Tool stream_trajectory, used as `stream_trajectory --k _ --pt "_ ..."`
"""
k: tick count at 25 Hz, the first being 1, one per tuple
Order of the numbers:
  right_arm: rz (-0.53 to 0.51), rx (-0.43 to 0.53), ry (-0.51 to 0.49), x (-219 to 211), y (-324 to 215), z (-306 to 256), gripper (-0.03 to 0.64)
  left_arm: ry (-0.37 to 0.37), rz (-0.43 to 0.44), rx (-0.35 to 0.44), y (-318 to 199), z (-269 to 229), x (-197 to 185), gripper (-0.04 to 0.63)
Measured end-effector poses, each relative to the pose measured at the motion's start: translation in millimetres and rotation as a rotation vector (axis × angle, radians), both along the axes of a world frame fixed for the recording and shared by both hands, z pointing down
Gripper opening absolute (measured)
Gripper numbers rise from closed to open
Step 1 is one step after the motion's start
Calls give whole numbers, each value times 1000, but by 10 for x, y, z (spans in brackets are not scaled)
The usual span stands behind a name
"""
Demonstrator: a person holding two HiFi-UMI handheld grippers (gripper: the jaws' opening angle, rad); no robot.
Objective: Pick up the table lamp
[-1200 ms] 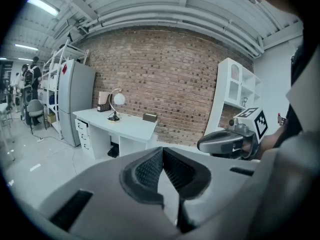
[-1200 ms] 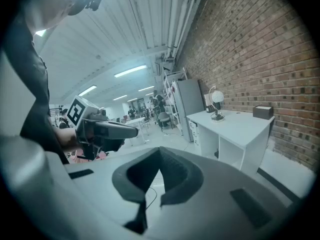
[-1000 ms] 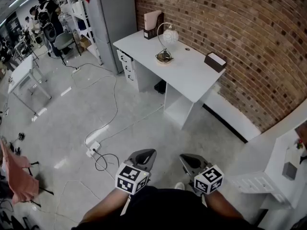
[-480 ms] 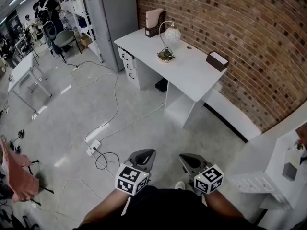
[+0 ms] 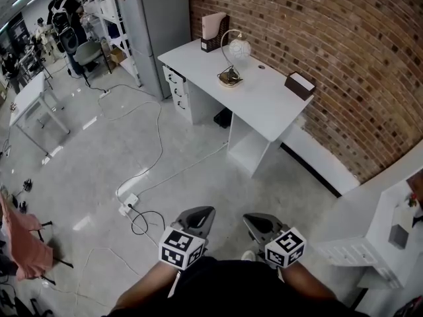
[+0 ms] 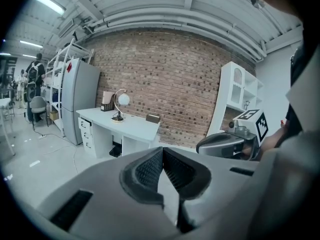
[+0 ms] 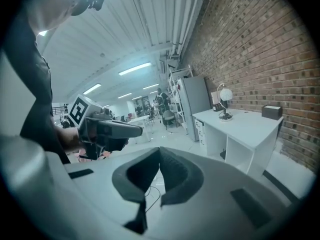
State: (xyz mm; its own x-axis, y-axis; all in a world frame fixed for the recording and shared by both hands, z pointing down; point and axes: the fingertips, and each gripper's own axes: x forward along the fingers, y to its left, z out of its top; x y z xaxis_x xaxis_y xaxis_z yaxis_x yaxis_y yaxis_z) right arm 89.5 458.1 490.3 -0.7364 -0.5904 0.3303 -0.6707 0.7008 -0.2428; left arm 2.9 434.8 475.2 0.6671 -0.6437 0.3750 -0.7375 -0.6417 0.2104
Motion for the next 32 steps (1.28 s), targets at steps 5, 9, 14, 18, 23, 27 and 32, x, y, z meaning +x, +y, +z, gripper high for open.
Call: stream_trajectory --k 5,9,14,18,23,27,32 --pt "7 5 7 -81 -55 -10 5 -5 6 9 -28 -6 -82 2" --pt "14 9 10 -176 -78 -30 5 -11 8 13 -34 -7 -193 2" --pt "43 32 -9 -186 -122 -80 28 -16 19 40 -63 -23 -237 2" --pt "66 54 -30 -197 -148 -156 163 -33 50 49 -48 -38 -210 53" --pt "97 88 -54 -168 -145 -226 258 -31 74 63 -32 -63 -199 167" --pt "126 99 -72 -111 -147 -251 307 -21 84 89 -37 -135 -170 203" --pt "143 124 -81 -85 -149 -285 402 -21 75 114 -15 -162 -171 257"
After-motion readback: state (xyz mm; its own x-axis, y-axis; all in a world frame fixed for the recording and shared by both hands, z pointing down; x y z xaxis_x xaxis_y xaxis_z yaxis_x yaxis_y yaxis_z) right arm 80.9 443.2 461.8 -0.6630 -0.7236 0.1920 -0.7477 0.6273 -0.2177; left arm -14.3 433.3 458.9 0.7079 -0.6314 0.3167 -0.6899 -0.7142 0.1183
